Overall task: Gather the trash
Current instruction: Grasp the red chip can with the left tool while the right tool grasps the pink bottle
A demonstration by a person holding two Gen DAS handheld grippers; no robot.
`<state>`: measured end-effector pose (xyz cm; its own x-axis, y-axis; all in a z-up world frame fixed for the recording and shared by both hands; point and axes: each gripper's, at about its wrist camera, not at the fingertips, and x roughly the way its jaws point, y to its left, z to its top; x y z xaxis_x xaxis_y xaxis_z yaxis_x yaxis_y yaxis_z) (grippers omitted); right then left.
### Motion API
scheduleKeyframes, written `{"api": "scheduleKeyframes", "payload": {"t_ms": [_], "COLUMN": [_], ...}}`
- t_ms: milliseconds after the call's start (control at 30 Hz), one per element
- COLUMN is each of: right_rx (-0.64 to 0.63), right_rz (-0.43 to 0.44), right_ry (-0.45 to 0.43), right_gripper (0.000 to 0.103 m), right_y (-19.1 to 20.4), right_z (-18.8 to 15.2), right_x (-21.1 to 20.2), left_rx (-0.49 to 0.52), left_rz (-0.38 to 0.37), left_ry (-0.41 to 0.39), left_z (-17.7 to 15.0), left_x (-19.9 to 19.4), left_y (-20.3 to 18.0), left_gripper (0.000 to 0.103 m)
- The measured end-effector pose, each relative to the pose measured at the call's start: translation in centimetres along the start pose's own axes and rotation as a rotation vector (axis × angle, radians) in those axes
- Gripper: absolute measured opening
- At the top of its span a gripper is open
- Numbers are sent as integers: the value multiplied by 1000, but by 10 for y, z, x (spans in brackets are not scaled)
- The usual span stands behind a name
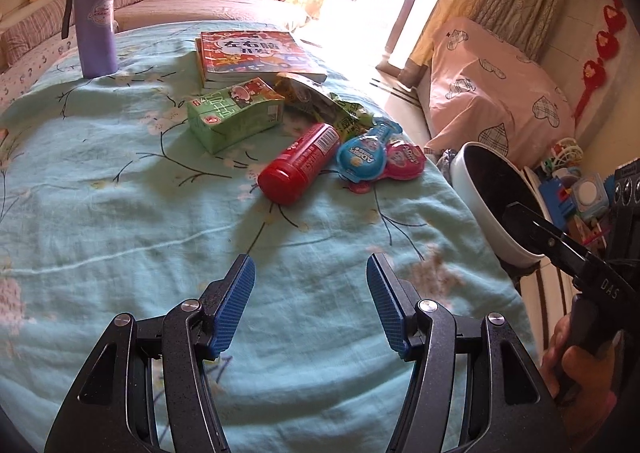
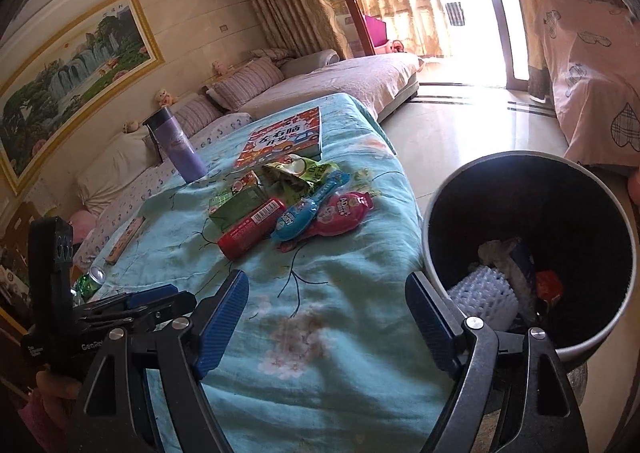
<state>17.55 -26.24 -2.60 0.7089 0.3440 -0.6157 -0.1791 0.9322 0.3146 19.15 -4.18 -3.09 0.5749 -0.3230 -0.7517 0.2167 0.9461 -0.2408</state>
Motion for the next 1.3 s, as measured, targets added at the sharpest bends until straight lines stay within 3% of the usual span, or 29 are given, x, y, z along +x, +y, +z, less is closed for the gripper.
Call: {"api": "scheduleKeyframes", "payload": {"t_ms": [67, 133, 400, 633, 700, 733, 767, 1033, 1100, 1233, 1300], "right_rx": [-18, -20, -28, -29, -37, -37, -18, 3, 1, -28, -51], "right_rz": [-11, -13, -58, -96, -101, -95, -64, 27, 52, 92, 86], "right_ry": [12, 31, 111, 188, 179, 172, 176, 145, 147, 199, 200], "right_gripper": [66, 58, 58, 58, 52, 36, 28, 14, 1, 1, 7], "right_y": [3, 2, -4, -12, -11, -11, -12, 1, 6, 20, 26], "right_z": [6, 12, 38, 43, 43, 43, 42, 27, 16, -11, -19], "right_x": [11, 23, 79, 117, 114, 112, 110, 68, 53, 41, 37], "left_rx": [11, 32, 121, 183, 187, 193, 199, 164, 136, 82, 57], "left_rz": [12, 19, 27, 48, 35, 34, 34, 22, 19, -4, -7], "left_ry": [-7, -2, 48, 98, 97, 97, 99, 73, 76, 91, 96], "left_z": [7, 16, 54, 65, 64, 63, 61, 36, 25, 4, -6], "left_x": [3, 10, 48, 81, 83, 83, 83, 51, 40, 23, 16], "left_y": [1, 0, -2, -2, -3, -3, -4, 3, 10, 22, 25], "left_gripper": [59, 59, 59, 59, 51, 41, 40, 37, 37, 36, 36]}}
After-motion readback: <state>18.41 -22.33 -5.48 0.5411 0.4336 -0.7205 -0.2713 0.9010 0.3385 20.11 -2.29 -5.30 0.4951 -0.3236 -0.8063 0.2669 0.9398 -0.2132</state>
